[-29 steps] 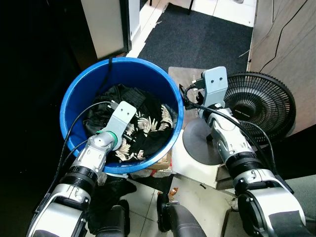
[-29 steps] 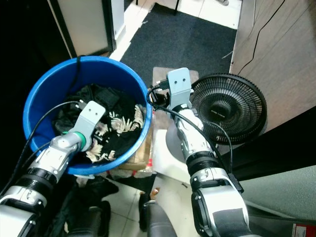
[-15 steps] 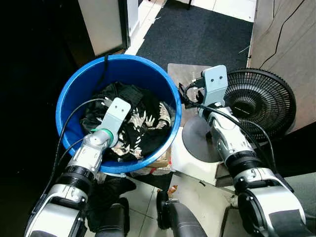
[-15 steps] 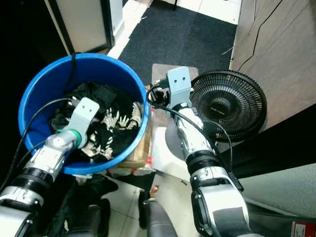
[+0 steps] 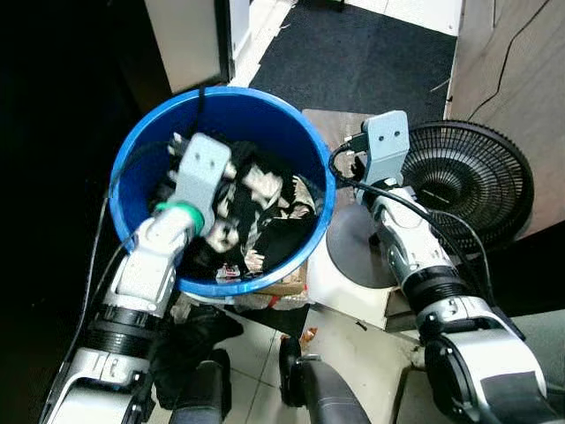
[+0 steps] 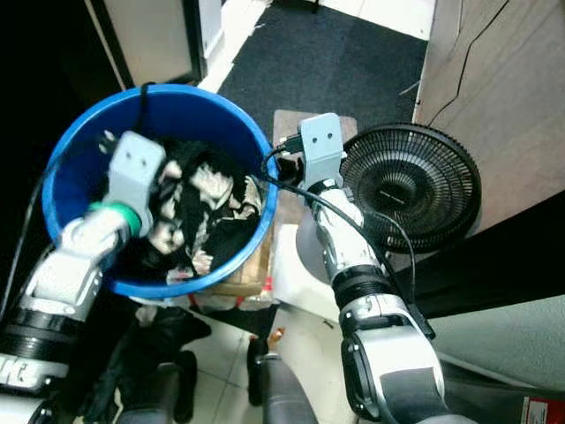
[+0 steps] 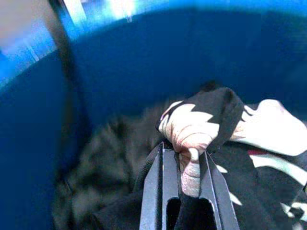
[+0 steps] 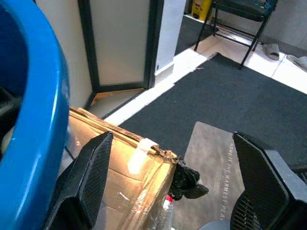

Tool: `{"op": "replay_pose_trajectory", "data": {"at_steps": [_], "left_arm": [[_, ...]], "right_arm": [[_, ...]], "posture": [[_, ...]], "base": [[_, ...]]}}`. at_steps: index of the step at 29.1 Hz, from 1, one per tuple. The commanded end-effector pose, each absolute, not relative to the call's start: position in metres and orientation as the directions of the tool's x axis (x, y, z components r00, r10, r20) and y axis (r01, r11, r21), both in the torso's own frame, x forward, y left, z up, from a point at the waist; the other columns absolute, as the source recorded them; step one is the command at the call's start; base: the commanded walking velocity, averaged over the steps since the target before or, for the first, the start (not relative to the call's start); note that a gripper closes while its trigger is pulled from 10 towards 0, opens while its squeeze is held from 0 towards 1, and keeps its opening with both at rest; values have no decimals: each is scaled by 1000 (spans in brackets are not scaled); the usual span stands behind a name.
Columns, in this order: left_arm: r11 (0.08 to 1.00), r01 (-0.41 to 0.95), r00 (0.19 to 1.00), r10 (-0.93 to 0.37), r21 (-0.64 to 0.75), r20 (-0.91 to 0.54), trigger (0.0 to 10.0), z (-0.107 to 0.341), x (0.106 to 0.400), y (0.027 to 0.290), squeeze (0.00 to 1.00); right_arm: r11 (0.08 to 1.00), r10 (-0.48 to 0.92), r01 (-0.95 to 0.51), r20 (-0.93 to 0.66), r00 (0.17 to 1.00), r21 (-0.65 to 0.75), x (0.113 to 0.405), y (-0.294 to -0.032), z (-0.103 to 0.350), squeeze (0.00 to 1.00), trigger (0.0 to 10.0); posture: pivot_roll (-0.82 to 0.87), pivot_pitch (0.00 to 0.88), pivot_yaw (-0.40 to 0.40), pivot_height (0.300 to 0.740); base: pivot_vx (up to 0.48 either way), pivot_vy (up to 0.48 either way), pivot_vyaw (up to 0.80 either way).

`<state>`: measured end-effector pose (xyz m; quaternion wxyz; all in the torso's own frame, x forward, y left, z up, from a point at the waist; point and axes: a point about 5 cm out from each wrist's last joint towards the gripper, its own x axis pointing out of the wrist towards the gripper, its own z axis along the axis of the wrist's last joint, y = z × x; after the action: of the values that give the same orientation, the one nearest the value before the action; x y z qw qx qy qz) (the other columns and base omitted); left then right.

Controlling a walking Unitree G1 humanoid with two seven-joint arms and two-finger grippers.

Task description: Clothes washing

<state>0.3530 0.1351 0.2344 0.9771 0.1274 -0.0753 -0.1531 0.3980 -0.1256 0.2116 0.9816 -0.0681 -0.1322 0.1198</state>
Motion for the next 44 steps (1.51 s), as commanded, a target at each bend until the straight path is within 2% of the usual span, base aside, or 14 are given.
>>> {"op": "replay_pose_trajectory", "data": {"at_steps": [1, 2, 11, 21, 25, 28, 33, 34, 36, 39, 41, 42, 43, 44], "left_arm": [[931, 273, 941, -311, 241, 136, 0, 242, 350, 136, 0], [937, 257, 940, -299, 235, 164, 10000, 251, 350, 137, 0], [947, 213, 920, -277, 238, 278, 10000, 289, 347, 141, 0], [956, 136, 838, -250, 259, 485, 10000, 347, 332, 149, 0], [938, 220, 789, -333, 268, 517, 10000, 360, 316, 149, 0], [859, 373, 743, -503, 350, 442, 10000, 346, 291, 141, 0], [822, 431, 727, -561, 372, 396, 10000, 338, 281, 138, 0], [780, 517, 667, -625, 353, 405, 10000, 341, 266, 136, 0], [780, 517, 667, -625, 353, 405, 10000, 341, 266, 136, 0], [750, 562, 527, -649, 348, 548, 10000, 375, 251, 133, 0], [750, 562, 527, -649, 348, 548, 10000, 375, 251, 133, 0], [744, 543, 440, -647, 389, 623, 10000, 399, 246, 129, 0], [752, 477, 284, -622, 455, 730, 10000, 446, 236, 124, 0], [753, 465, 250, -616, 466, 747, 10000, 456, 233, 123, 0]], "right_arm": [[966, 245, -215, 240, 939, -143, 397, -128, 207, 0, 10000], [966, 246, -217, 241, 939, -142, 398, -127, 208, 0, 10000], [965, 254, -225, 254, 933, -138, 398, -125, 211, 0, 10000], [965, 257, -227, 290, 922, -133, 398, -125, 220, 0, 10000], [969, 245, -218, 359, 900, -115, 394, -126, 233, 0, 10000], [973, 229, -206, 438, 869, -99, 381, -129, 246, 0, 10000], [974, 225, -201, 460, 859, -101, 376, -131, 249, 0, 10000], [976, 217, -195, 488, 845, -95, 371, -134, 255, 0, 10000], [976, 217, -195, 488, 845, -95, 371, -134, 255, 0, 10000], [975, 218, -203, 532, 818, -87, 369, -132, 269, 0, 10000], [975, 218, -203, 532, 818, -87, 369, -132, 269, 0, 10000], [973, 224, -214, 548, 806, -84, 370, -129, 276, 0, 10000], [969, 239, -233, 563, 791, -83, 372, -123, 282, 0, 10000], [968, 242, -237, 566, 788, -84, 373, -121, 283, 0, 10000]], "posture": [[83, 270, -21, 740], [84, 263, -22, 740], [83, 253, -23, 740], [83, 231, -28, 740], [90, 197, -27, 740], [89, 174, -25, 740], [87, 164, -27, 740], [83, 143, -35, 740], [83, 143, -35, 740], [84, 120, -54, 740], [84, 120, -54, 740], [85, 111, -61, 740], [87, 99, -62, 740], [87, 99, -62, 740]], "base": [[0, 0, 0], [0, 0, 0], [0, 0, 0], [0, 0, 0], [0, 0, 0], [0, 0, 0], [0, 0, 0], [0, 0, 0], [0, 0, 0], [0, 0, 0], [0, 0, 0], [0, 0, 0], [0, 0, 0], [0, 0, 0]]}}
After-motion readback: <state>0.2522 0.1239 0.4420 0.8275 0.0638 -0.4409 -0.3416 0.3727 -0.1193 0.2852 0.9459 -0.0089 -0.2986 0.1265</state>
